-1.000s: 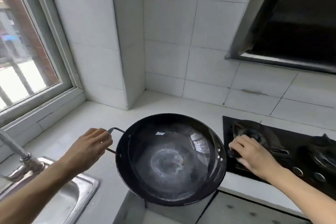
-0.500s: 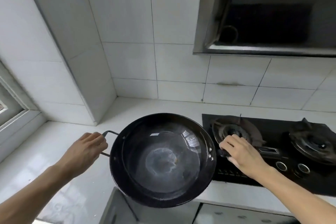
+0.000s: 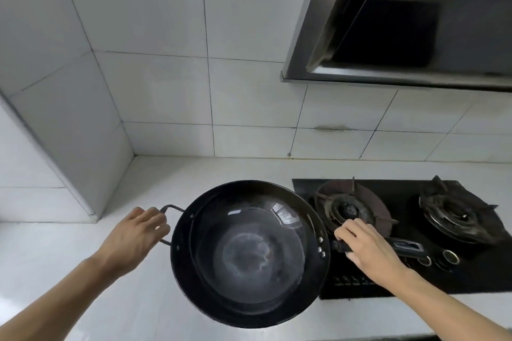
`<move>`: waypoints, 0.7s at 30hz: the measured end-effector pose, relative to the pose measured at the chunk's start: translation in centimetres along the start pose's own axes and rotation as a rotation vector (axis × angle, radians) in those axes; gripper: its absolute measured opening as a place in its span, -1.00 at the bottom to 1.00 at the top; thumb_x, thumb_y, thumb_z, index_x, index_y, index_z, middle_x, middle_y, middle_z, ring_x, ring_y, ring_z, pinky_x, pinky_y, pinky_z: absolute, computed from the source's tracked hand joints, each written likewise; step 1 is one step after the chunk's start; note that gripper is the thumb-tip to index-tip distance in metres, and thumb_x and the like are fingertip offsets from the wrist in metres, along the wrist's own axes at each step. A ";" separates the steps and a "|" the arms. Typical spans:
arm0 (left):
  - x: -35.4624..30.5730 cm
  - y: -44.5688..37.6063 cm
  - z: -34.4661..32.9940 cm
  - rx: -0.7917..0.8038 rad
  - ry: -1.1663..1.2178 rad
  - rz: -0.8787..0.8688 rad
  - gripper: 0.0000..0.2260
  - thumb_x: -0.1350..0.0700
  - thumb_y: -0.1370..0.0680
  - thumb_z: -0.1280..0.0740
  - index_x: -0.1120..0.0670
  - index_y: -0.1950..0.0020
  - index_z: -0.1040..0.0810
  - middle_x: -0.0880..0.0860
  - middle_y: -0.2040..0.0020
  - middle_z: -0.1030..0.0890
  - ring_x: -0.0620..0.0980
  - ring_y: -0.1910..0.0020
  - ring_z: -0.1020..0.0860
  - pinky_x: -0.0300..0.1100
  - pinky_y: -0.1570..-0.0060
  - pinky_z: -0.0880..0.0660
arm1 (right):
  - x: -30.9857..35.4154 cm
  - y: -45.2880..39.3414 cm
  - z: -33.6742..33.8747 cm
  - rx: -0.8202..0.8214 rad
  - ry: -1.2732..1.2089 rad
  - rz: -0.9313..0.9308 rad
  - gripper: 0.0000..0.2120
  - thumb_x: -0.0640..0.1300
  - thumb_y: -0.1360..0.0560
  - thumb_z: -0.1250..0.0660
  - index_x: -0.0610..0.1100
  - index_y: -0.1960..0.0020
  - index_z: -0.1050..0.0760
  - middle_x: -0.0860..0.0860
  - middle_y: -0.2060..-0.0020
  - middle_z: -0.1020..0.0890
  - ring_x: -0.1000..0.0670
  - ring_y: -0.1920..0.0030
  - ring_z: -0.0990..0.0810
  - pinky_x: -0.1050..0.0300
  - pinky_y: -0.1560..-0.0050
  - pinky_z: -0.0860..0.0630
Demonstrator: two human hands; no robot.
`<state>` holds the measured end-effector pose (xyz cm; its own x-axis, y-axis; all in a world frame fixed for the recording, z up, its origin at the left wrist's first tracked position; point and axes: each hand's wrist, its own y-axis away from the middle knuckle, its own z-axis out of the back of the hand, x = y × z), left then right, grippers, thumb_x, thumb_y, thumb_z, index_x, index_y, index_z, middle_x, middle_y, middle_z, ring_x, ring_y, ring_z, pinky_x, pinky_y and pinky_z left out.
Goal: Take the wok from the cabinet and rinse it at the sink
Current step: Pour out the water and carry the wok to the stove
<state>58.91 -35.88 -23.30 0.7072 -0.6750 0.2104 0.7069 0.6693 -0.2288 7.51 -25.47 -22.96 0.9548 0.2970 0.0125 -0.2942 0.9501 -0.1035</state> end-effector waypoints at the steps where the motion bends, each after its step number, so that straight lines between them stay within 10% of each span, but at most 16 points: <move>1: 0.6 -0.7 -0.6 0.003 0.000 -0.003 -0.82 0.25 -0.37 -0.13 0.01 0.20 -0.46 -0.05 0.18 -0.51 0.06 0.12 -0.53 -0.09 0.22 -0.43 | 0.2 -0.3 -0.2 0.006 0.001 -0.020 -0.46 -0.25 -0.14 -0.58 0.02 0.00 -0.42 0.11 0.09 -0.43 0.02 0.11 -0.44 0.19 0.13 -0.38; 21: 4.4 -10.7 -9.8 0.109 -0.061 -0.079 -0.72 0.40 -0.23 -0.37 0.07 0.20 -0.49 0.04 0.17 -0.53 0.14 0.13 -0.53 -0.02 0.21 -0.42 | -2.6 -4.8 -6.4 0.120 -0.075 -0.263 -0.44 -0.26 -0.13 -0.61 0.01 -0.02 -0.43 0.06 0.05 -0.48 0.00 0.04 -0.49 0.11 0.04 -0.54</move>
<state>54.31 -49.06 -29.27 0.6466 -0.7090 0.2814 0.7552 0.6470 -0.1052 6.75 -31.43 -28.81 0.9944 0.0410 0.0970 -0.0442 0.9985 0.0314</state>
